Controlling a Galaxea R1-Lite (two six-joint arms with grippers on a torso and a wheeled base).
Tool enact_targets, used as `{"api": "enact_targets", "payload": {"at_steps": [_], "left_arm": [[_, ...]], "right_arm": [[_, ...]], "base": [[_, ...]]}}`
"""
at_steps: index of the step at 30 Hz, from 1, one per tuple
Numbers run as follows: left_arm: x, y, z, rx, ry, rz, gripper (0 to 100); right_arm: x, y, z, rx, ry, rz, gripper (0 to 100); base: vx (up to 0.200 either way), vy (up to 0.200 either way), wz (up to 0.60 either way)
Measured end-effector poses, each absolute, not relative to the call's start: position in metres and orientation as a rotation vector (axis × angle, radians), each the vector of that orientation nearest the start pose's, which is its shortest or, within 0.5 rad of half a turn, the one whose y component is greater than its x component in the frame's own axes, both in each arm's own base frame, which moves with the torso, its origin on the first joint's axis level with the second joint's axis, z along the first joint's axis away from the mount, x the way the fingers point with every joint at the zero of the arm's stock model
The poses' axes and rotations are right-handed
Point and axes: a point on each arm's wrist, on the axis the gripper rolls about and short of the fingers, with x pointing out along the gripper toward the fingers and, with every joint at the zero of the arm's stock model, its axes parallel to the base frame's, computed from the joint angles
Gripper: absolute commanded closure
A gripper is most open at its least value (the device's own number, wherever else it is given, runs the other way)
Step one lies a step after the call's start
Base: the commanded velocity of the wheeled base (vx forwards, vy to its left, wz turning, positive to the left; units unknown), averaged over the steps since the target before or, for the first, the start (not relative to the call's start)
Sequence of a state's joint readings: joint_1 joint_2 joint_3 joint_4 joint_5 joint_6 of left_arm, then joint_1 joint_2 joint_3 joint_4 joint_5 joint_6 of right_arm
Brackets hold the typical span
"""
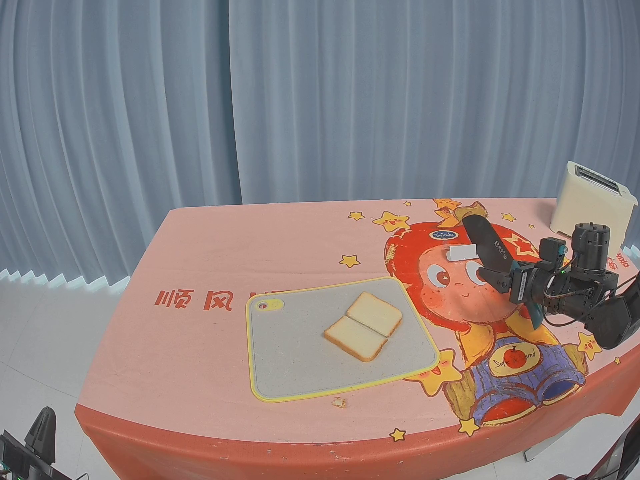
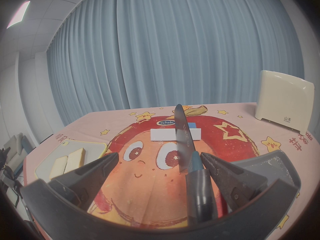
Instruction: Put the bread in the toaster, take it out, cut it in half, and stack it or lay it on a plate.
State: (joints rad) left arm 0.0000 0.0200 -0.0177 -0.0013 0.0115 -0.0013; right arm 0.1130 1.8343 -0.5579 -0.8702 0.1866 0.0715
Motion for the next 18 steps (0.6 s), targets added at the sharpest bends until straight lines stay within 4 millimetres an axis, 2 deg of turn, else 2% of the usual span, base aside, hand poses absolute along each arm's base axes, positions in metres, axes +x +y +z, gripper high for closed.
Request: {"api": "enact_targets", "payload": {"at_steps": [18], "left_arm": [[-0.0226,0.0003,0.081,-0.001,0.001,0.012,100]], "right_arm": [[0.2915,0.0468,0.1056,0.1,0.415,0.313,0]], "base": [[0.0,0.0,0.0]]}}
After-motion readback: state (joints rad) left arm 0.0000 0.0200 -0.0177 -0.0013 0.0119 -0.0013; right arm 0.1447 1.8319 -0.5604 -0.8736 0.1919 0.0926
